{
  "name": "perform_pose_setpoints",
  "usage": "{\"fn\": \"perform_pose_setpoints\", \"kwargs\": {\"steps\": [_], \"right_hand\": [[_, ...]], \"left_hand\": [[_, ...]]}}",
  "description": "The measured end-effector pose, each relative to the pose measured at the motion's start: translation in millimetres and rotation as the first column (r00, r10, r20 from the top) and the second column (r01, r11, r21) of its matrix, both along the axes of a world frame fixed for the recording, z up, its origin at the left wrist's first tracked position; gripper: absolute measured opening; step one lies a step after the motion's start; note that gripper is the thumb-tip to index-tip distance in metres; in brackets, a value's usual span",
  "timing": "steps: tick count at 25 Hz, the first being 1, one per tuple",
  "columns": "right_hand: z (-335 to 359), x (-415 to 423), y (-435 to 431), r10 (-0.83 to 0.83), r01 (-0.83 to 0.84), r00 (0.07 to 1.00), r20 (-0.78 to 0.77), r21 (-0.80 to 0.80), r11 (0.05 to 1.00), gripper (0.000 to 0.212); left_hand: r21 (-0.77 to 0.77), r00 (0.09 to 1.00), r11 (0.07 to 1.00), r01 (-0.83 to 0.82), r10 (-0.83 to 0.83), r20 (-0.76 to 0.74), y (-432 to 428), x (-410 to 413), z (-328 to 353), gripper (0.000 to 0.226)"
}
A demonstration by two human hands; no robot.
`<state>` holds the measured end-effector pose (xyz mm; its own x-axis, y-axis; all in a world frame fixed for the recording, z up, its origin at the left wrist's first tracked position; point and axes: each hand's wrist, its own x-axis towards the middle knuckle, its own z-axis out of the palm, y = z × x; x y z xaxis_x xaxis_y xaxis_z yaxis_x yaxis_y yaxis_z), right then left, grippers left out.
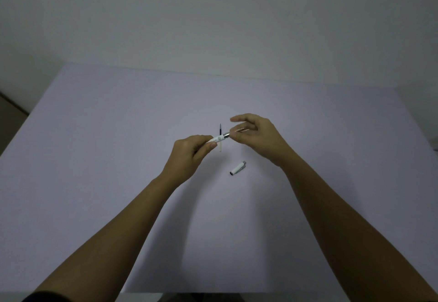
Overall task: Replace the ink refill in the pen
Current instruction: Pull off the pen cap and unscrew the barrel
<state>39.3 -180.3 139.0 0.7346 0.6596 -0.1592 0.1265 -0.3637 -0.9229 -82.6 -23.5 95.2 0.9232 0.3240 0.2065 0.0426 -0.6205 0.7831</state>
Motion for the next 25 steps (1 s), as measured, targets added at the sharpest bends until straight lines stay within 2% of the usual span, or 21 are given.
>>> {"fn": "perform_pose_setpoints", "kwargs": {"steps": [2, 5, 8, 11, 14, 17, 19, 22, 25], "right_hand": [[-3.8, 0.5, 1.9, -0.071, 0.071, 0.997, 0.0, -0.023, 0.997, 0.017], [-7.4, 0.8, 2.6, -0.089, 0.095, 0.993, -0.08, 0.068, 0.993, 0.006], [-6.4, 1.6, 1.4, -0.076, 0.116, 0.98, -0.186, 0.216, 0.969, 0.024], [-7.8, 1.0, 0.3, -0.041, 0.126, 0.961, -0.274, 0.3, 0.946, 0.038], [-10.3, -0.9, -0.2, -0.051, 0.133, 0.958, -0.282, 0.279, 0.951, 0.037], [-13.0, -6.4, 2.2, -0.097, 0.163, 0.955, -0.28, 0.225, 0.961, 0.013], [-13.6, -9.7, 3.2, -0.127, 0.201, 0.947, -0.297, 0.236, 0.951, 0.006], [-9.5, -10.8, 4.1, -0.15, 0.2, 0.958, -0.245, 0.195, 0.96, 0.02], [-8.3, -9.2, 2.7, -0.173, 0.203, 0.968, -0.179, 0.16, 0.966, 0.015]], "left_hand": [[-0.018, 1.0, 1.0, -0.004, 0.004, -0.002, -2.1, -0.1, -0.7, 0.015], [-0.059, 1.0, 0.998, -0.011, 0.011, -0.001, -5.7, -1.1, -1.0, 0.014], [-0.099, 1.0, 0.995, -0.02, 0.017, -0.025, -7.0, -0.6, -0.4, 0.015], [-0.031, 0.999, 0.999, -0.026, 0.025, -0.026, -11.5, 0.8, 0.8, 0.021], [0.06, 0.999, 0.998, -0.017, 0.015, 0.028, -17.4, 2.8, 3.2, 0.023], [0.123, 0.999, 0.992, -0.021, 0.015, 0.05, -27.6, 4.1, 4.6, 0.02], [0.085, 0.997, 0.994, -0.066, 0.061, 0.057, -33.0, 5.7, 4.7, 0.02], [0.0, 0.992, 0.993, -0.119, 0.119, 0.042, -36.4, 7.2, 4.1, 0.018], [-0.058, 0.991, 0.99, -0.129, 0.131, 0.032, -36.0, 7.7, 2.3, 0.017]]}}
